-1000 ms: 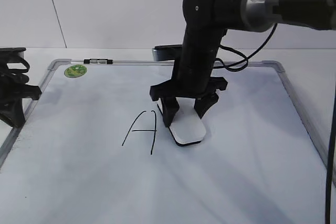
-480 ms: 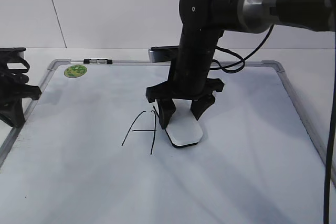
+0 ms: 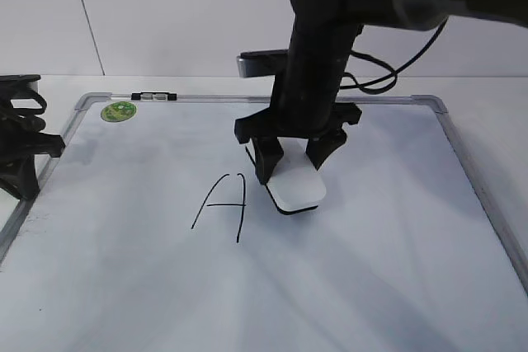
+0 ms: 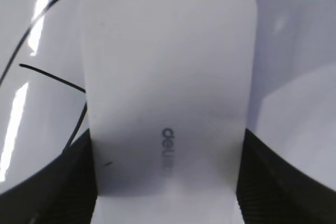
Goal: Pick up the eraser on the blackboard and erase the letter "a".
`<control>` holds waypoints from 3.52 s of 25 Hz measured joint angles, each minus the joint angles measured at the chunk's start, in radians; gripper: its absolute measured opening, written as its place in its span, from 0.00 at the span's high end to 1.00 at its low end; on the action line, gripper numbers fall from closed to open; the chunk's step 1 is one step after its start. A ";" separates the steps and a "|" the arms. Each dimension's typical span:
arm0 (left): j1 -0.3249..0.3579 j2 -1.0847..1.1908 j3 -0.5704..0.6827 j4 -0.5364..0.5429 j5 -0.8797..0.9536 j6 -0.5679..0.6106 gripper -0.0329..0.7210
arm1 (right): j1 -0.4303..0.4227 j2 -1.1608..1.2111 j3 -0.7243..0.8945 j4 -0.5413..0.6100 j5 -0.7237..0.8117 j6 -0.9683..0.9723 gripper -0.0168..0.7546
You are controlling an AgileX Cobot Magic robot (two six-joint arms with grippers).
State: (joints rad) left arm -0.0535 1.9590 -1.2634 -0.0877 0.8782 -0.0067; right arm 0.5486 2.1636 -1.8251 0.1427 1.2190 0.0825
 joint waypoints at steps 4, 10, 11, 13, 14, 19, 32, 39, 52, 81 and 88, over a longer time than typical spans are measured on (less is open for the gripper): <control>0.000 0.000 0.000 0.000 0.000 0.000 0.91 | -0.008 -0.052 -0.004 -0.031 0.002 0.013 0.27; 0.000 0.000 0.000 0.000 0.000 0.000 0.91 | -0.011 -0.113 -0.033 -0.121 0.007 0.043 0.27; 0.000 0.000 0.000 0.000 0.000 0.000 0.91 | -0.011 -0.127 -0.036 -0.143 0.007 0.054 0.27; 0.000 0.000 0.000 0.000 0.000 0.000 0.91 | -0.011 -0.152 -0.037 -0.185 0.009 0.073 0.27; 0.000 0.000 0.000 0.000 0.000 0.000 0.91 | -0.011 -0.167 -0.037 -0.203 0.012 0.085 0.27; 0.000 0.000 0.000 0.002 0.000 0.000 0.91 | -0.014 -0.250 -0.037 -0.331 0.022 0.151 0.27; 0.000 0.000 0.000 0.004 -0.002 0.000 0.91 | -0.165 -0.546 -0.014 -0.403 0.032 0.225 0.27; 0.000 0.000 0.000 -0.002 -0.002 0.000 0.91 | -0.239 -0.659 0.151 -0.406 0.042 0.229 0.27; 0.000 0.000 0.000 -0.008 -0.004 0.000 0.91 | -0.326 -0.709 0.362 -0.361 0.042 0.226 0.27; 0.000 0.000 0.000 -0.015 -0.006 0.000 0.91 | -0.496 -0.302 0.301 -0.087 0.015 0.017 0.27; 0.000 0.000 0.000 -0.015 -0.006 0.000 0.91 | -0.496 -0.223 0.301 -0.077 0.005 0.006 0.27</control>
State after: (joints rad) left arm -0.0535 1.9590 -1.2634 -0.1029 0.8727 -0.0067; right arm 0.0525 1.9410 -1.5240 0.0660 1.2240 0.0883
